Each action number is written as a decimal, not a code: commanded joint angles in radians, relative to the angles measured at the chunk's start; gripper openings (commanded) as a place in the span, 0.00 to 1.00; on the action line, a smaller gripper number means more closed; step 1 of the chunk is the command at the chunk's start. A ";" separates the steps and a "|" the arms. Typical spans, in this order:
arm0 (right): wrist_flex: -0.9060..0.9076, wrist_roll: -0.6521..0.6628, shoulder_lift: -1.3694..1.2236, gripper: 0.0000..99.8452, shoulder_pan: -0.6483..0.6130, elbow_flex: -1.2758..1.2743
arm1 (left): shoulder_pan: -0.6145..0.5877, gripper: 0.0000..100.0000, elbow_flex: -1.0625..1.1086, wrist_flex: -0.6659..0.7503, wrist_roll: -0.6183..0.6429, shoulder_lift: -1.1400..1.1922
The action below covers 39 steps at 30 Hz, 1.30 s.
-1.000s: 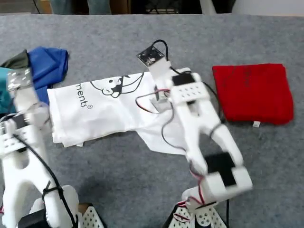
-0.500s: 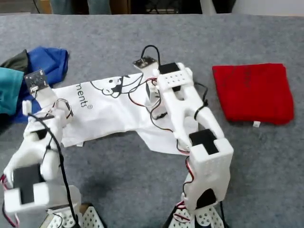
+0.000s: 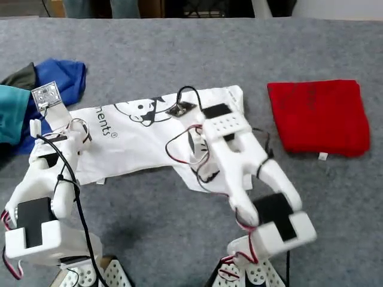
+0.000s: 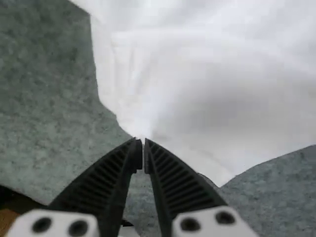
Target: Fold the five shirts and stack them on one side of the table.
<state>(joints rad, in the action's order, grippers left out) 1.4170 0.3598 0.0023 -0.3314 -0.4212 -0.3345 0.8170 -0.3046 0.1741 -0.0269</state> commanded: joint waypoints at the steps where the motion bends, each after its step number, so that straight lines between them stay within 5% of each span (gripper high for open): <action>1: -0.068 0.005 0.120 0.01 0.052 0.012 | -0.002 0.03 -0.048 -0.005 0.009 -0.005; 12: -0.144 -0.003 -0.093 0.01 0.014 0.025 | -0.033 0.03 -0.093 -0.049 0.011 -0.015; 18: -0.175 -0.043 -0.180 0.01 0.043 0.114 | 0.031 0.03 -0.286 -0.350 0.003 -0.061; 25: 0.040 -0.038 -0.145 0.01 0.221 0.596 | 0.005 0.03 -0.536 -0.649 0.006 -0.077; 32: -0.112 -0.043 -0.410 0.01 0.253 0.903 | 0.088 0.03 -0.539 -0.440 0.002 0.110; 39: -0.143 -0.044 -0.803 0.01 0.281 1.156 | -0.039 0.03 -0.665 -0.417 0.009 0.430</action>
<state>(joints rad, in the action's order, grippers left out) 1.2896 0.3261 -0.6912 -0.0829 0.5992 -0.3222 0.2478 -0.7066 0.1834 0.3429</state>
